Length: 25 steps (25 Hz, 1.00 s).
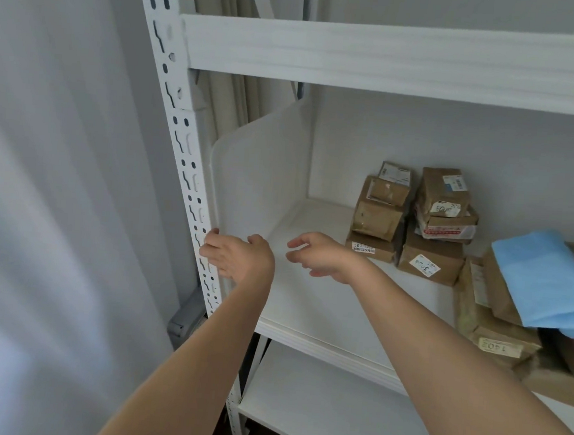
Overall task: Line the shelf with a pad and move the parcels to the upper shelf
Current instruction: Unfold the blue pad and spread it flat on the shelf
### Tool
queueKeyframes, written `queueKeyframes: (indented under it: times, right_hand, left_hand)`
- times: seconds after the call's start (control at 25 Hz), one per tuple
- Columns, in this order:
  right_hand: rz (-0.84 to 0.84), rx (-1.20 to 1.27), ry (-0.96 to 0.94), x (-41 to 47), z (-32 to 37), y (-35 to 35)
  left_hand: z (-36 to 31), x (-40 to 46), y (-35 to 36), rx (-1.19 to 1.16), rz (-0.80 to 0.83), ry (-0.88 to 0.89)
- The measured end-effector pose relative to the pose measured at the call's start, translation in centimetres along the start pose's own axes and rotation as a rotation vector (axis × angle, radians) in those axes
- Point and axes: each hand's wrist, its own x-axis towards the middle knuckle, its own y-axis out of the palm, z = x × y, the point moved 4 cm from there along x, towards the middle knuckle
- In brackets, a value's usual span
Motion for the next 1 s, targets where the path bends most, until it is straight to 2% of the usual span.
queueKeyframes:
  times: [0.2,0.56,0.76,0.88,1.0]
  right_hand:
    - [0.005,0.086,0.014,-0.9,-0.6,-0.6]
    - [0.042,0.144,0.035,-1.4,-1.2,0.2]
    - [0.039,0.216,0.065,-1.8,-1.6,0.1]
    - [0.049,0.368,0.153,-2.3,-2.5,0.2]
    - [0.030,0.439,0.240,-2.5,-4.0,0.3]
  left_hand:
    - [-0.1,0.2,0.0,-0.011,0.024,-0.088]
    - [-0.5,1.2,-0.7,0.054,0.146,-0.106]
    - [-0.7,0.5,-1.3,0.052,0.220,0.014]
    - [-1.1,-0.8,-1.4,0.194,0.228,0.155]
    - [-2.2,-1.7,-1.6,0.183,0.215,0.253]
